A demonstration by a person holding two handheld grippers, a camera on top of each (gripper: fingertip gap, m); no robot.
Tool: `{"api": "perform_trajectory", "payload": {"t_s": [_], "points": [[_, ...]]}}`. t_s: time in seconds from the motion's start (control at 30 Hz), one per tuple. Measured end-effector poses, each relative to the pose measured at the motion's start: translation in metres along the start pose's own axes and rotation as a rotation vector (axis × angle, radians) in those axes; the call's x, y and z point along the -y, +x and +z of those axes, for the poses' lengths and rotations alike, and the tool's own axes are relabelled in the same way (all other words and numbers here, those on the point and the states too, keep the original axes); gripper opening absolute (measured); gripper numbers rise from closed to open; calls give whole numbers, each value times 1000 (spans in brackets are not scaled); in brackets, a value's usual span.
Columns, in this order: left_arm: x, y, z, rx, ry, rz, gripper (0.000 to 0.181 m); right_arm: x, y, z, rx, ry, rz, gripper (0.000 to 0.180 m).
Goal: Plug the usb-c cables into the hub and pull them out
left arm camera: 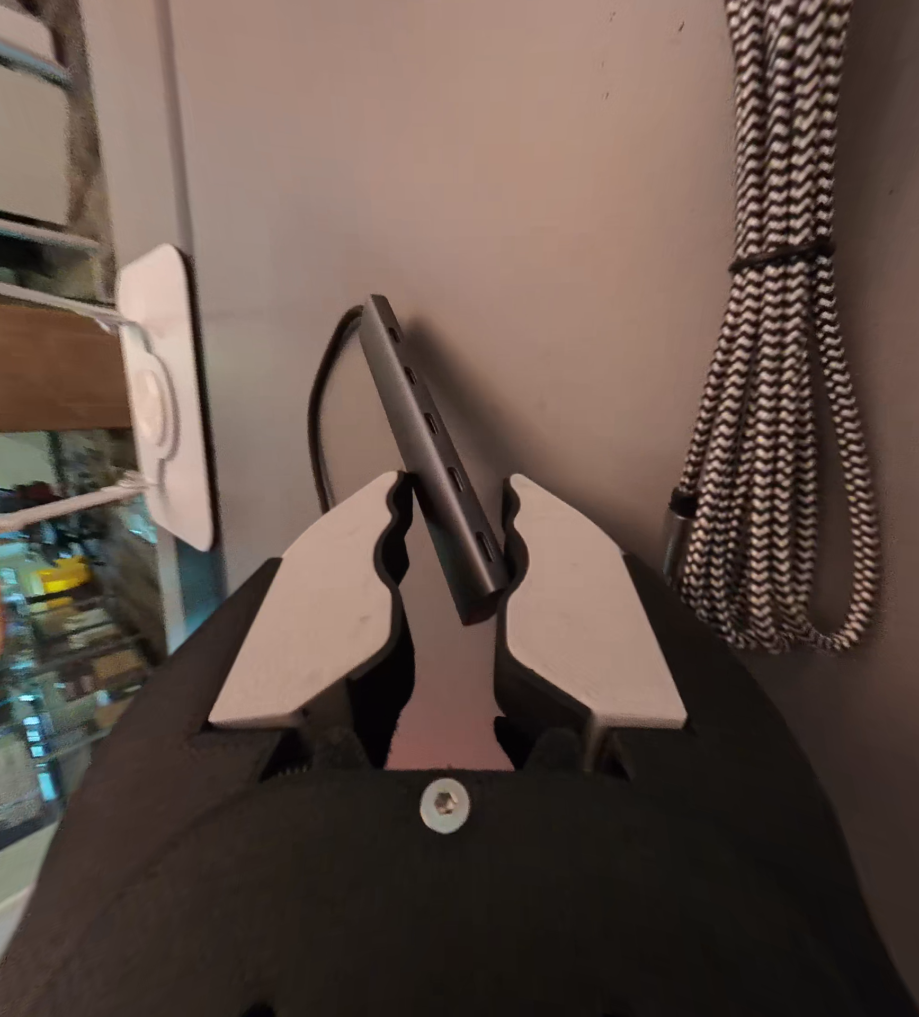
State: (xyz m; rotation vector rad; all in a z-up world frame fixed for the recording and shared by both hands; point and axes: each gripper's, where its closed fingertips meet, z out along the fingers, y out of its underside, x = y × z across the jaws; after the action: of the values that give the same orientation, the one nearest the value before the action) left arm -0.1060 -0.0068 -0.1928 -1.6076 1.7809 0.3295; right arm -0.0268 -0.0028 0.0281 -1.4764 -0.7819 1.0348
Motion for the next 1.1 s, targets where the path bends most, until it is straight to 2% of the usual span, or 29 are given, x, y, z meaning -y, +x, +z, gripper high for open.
{"api": "perform_trajectory", "payload": {"t_s": [0.13,0.2,0.33,0.5,0.63,0.8,0.93,1.0,1.1], "points": [[-9,6,-6,-117,-44,-123,35,-13,-8,6,46,-79,-14,43],[-13,9,-8,-161,-84,-176,36,-15,-25,8,151,-80,3,43],[-17,11,-14,-176,-191,-207,51,-20,-55,10,328,-109,22,44],[-30,-5,-26,-136,-226,-267,54,-39,-73,3,391,-220,-176,43],[-13,-42,-64,-51,-77,-393,53,-60,-94,-10,509,-324,-340,43],[-6,-91,-126,121,105,-493,50,-133,-87,-7,501,-668,-541,40],[-4,-113,-172,189,256,-576,49,-193,-79,4,449,-979,-404,30],[-4,-121,-190,226,307,-595,48,-215,-75,9,428,-1052,-358,25],[-2,-124,-204,243,353,-600,47,-233,-66,14,395,-1090,-410,34]]}}
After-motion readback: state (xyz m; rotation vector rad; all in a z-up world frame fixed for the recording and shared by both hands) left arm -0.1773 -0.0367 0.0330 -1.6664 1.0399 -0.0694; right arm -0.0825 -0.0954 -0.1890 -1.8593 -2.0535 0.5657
